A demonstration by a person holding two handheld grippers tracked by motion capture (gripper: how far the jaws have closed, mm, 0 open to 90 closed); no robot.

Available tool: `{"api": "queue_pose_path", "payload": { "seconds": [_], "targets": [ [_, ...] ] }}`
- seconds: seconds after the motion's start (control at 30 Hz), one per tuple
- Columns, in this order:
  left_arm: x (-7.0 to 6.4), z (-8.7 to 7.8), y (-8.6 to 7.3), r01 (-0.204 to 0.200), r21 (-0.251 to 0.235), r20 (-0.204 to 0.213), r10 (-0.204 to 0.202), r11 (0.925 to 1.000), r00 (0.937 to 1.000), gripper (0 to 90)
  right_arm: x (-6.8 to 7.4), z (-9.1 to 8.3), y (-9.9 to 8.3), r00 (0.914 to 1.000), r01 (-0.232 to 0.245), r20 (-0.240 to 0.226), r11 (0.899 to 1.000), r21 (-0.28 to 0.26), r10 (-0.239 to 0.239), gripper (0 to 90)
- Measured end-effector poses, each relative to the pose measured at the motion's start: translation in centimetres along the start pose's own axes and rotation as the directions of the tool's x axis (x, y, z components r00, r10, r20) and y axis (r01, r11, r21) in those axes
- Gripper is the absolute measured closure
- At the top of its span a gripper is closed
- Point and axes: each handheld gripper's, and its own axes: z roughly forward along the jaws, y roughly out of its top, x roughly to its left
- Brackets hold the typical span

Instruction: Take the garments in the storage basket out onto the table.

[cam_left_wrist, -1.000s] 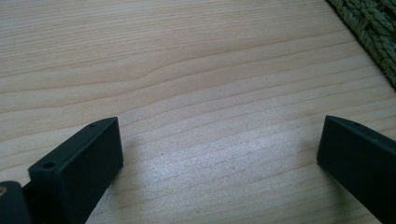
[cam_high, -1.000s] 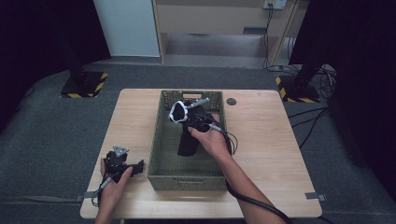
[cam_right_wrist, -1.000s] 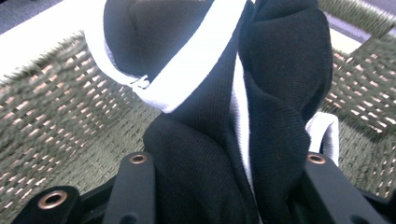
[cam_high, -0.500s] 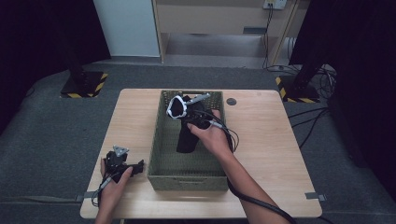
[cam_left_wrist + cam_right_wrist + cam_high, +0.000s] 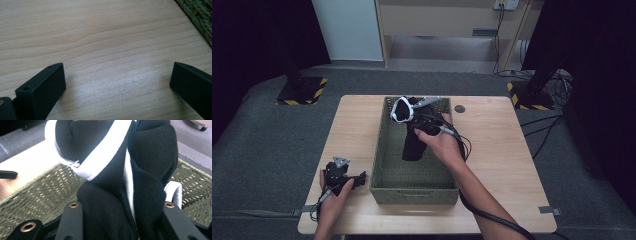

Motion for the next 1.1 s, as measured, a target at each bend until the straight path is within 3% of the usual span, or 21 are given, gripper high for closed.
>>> {"api": "queue_pose_path", "payload": {
  "seconds": [0.47,0.67,0.77,0.9,1.1],
  "targets": [
    [0.0,0.0,0.0,0.001,-0.002,0.0,-0.001,1.0,1.0,0.0,0.0,-1.8,0.9,0.9999,0.014,-0.001,0.999,-0.033,-0.014,58.0],
    [-0.1,-0.1,-0.2,-0.002,-0.003,0.001,0.002,1.0,1.0,0.0,-0.6,-4.5,1.9,0.9992,0.035,-0.014,0.995,-0.089,-0.037,58.2],
    [-0.1,-0.5,-0.5,-0.011,-0.002,0.01,0.011,0.9999,0.9999,0.0,-1.0,-5.9,2.5,0.998,0.064,0.003,0.992,-0.105,-0.064,58.2],
    [0.0,-0.5,-0.5,-0.016,0.0,0.017,0.016,0.9999,0.9997,0.0,-1.9,-7.0,2.8,0.9991,0.043,0.004,0.991,-0.123,-0.043,58.2],
    [0.0,-0.5,-0.5,-0.016,0.0,0.016,0.016,0.9999,0.9997,0.0,-3.6,-7.0,2.2,0.9999,-0.009,0.01,0.992,-0.123,0.01,58.3]
  ]
}}
